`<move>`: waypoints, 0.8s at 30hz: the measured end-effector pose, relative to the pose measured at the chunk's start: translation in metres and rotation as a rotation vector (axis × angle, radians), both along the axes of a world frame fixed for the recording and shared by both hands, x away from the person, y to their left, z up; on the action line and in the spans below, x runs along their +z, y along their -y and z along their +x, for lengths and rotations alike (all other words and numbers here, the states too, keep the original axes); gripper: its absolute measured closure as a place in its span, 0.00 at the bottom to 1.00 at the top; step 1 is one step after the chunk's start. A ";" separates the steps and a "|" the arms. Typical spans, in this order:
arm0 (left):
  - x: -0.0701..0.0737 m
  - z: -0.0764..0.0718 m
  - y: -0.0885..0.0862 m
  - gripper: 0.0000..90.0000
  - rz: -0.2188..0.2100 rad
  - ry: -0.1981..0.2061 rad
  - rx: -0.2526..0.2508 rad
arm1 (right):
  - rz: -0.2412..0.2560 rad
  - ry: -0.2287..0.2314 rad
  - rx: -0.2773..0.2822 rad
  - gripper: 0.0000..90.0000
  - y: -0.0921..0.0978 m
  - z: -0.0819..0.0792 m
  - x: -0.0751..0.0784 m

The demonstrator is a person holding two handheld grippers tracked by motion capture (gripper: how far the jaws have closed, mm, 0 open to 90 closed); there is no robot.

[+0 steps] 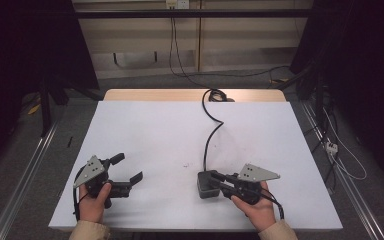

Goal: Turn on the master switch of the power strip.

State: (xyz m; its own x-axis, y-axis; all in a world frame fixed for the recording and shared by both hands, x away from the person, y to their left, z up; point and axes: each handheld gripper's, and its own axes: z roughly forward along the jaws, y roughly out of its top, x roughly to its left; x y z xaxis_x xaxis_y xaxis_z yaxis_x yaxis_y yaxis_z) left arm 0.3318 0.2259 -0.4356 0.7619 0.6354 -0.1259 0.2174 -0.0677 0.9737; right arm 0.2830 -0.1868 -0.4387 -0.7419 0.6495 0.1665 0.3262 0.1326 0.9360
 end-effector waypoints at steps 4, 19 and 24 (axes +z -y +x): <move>0.000 0.000 0.000 0.04 0.004 0.001 -0.001 | 0.002 -0.007 -0.003 0.79 -0.001 0.001 0.000; 0.000 0.000 0.000 0.04 0.001 0.000 -0.001 | 0.013 -0.028 -0.012 0.48 0.004 0.001 0.001; 0.000 0.000 -0.001 0.04 0.001 0.000 0.001 | 0.016 -0.026 -0.019 0.39 0.007 0.002 0.001</move>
